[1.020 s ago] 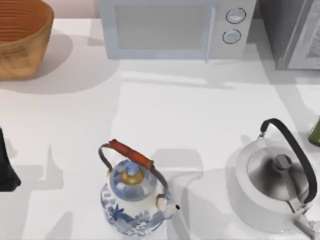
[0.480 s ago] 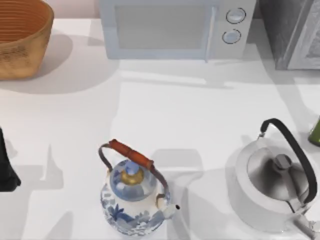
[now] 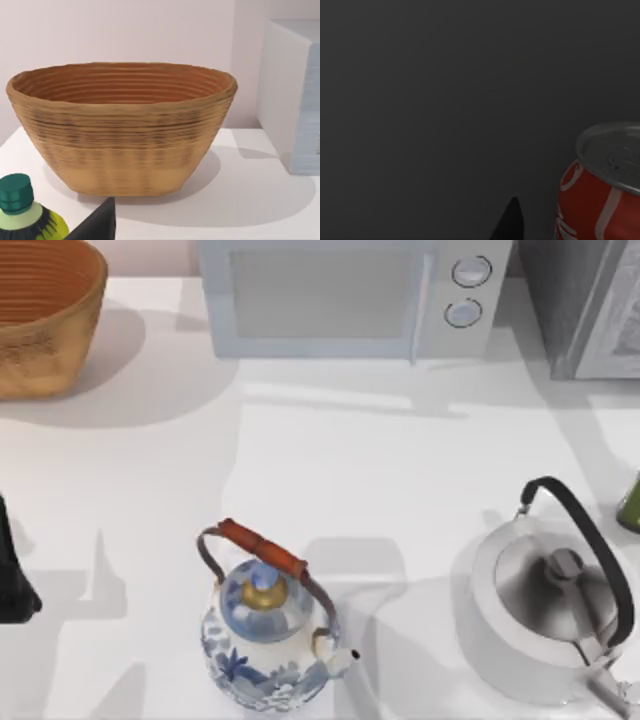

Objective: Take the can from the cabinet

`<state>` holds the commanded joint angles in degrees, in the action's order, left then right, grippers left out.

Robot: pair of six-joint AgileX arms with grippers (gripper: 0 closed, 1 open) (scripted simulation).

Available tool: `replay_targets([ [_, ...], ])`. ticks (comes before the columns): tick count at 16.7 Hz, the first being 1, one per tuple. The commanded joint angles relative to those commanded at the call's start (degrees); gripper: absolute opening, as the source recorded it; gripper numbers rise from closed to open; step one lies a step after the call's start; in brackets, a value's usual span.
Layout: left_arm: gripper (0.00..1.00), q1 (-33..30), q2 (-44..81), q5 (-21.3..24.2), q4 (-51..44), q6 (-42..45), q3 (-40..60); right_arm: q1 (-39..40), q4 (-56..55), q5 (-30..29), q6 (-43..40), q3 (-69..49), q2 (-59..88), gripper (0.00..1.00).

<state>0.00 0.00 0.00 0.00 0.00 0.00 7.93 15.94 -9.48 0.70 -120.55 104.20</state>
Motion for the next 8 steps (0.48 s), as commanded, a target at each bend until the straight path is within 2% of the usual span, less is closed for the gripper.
replay_targets([
  [4,1.00,0.00,0.00,0.00,0.00,0.00,0.00,0.00,0.00,0.00,0.00,0.00,0.00,0.02],
  [8,1.00,0.00,0.00,0.00,0.00,0.00,0.00,0.00,0.00,0.00,0.00,0.00,0.00,0.00],
])
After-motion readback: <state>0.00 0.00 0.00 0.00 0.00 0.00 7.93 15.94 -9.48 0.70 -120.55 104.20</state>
